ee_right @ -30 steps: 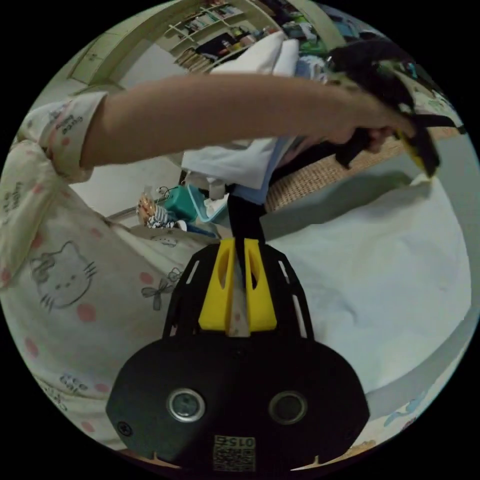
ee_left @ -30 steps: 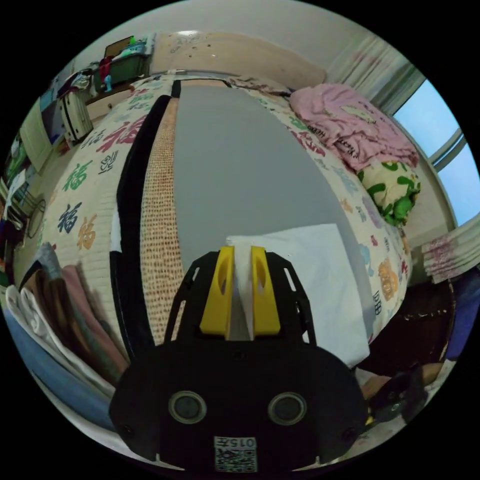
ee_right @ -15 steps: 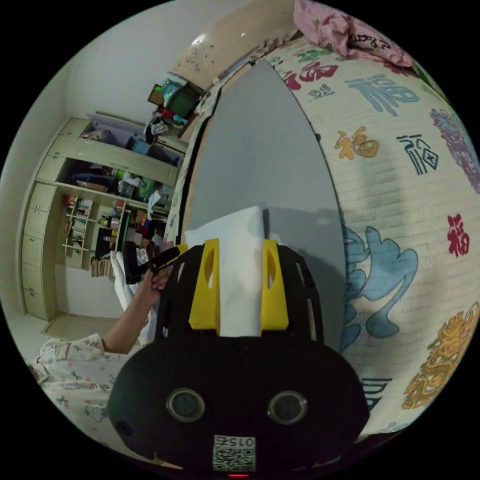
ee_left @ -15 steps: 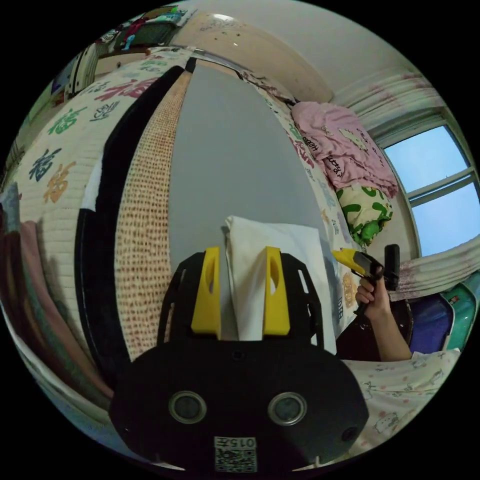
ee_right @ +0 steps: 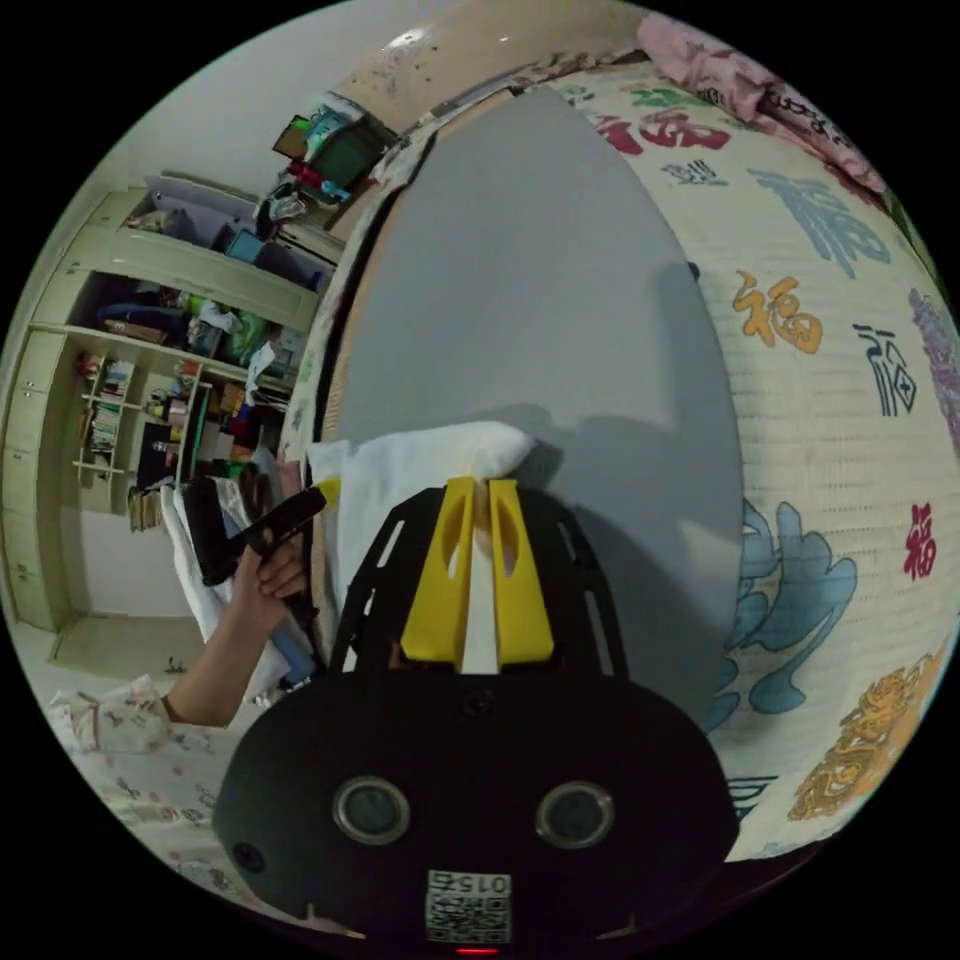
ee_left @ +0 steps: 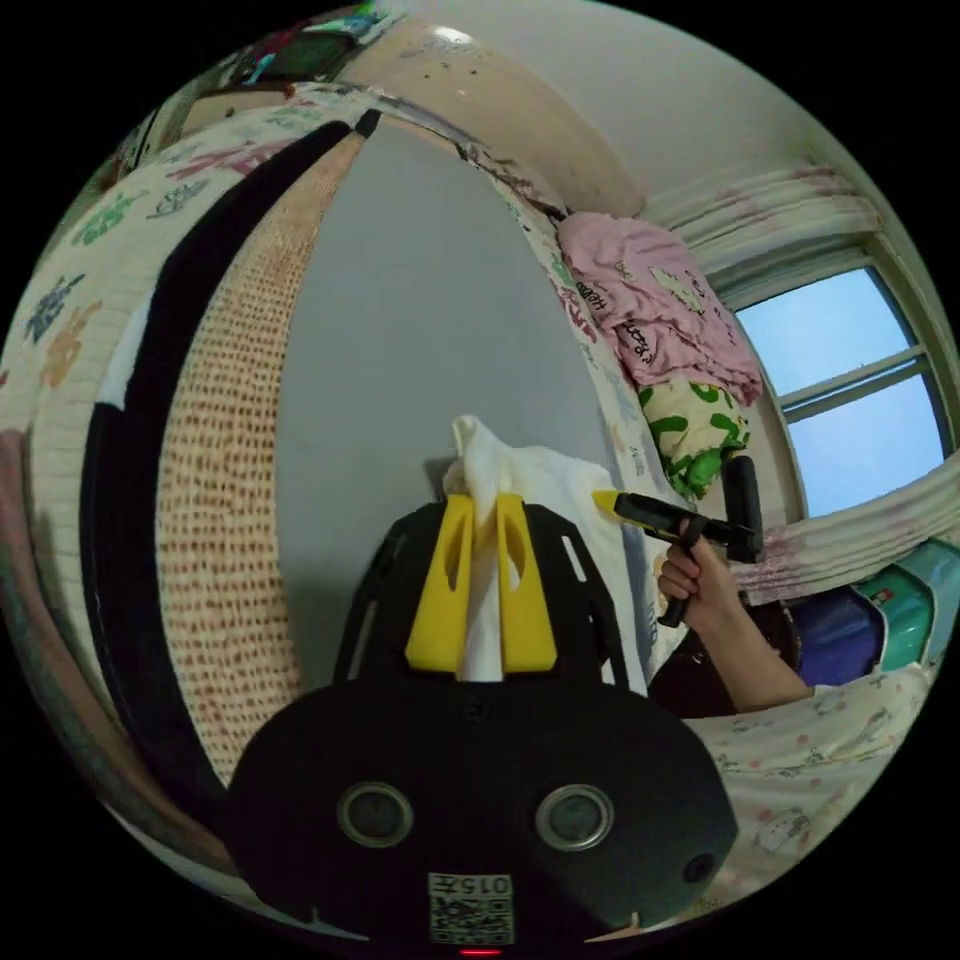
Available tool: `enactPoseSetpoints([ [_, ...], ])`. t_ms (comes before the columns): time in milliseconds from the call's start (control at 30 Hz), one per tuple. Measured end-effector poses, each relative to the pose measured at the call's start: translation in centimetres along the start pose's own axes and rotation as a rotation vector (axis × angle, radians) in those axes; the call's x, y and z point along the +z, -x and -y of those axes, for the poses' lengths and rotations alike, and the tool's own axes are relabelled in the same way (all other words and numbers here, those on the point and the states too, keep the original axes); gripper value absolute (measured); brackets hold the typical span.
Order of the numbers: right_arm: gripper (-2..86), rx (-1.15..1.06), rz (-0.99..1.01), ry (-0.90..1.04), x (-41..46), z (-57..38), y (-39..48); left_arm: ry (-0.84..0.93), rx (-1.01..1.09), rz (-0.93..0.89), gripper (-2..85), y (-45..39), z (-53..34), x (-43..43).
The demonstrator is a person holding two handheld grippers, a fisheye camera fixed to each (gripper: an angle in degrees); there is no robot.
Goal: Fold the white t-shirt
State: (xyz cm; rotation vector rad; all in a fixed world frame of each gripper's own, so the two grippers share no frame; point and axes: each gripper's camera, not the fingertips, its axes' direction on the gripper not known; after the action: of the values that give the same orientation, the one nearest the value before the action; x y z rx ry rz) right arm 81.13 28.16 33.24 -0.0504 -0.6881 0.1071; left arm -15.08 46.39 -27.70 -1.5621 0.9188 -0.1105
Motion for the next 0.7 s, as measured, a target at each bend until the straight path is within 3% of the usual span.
enactPoseSetpoints([
  [167, 0.9, -0.177, 0.206, -0.167, -5.8, -7.7, -4.8, -0.185, 0.078, -0.062, 2.0, -3.5, -1.6, -14.0],
  [367, 0.7, -0.523, 0.216, -0.316, -12.2, -18.3, -6.7, -0.459, 0.275, -0.113, 1.4, -11.1, -6.2, -34.4],
  [700, 0.7, -0.802, 0.312, -0.447, -15.2, -34.8, -17.8, -0.791, 0.478, -0.040, 0.8, -22.0, -14.7, -64.0],
])
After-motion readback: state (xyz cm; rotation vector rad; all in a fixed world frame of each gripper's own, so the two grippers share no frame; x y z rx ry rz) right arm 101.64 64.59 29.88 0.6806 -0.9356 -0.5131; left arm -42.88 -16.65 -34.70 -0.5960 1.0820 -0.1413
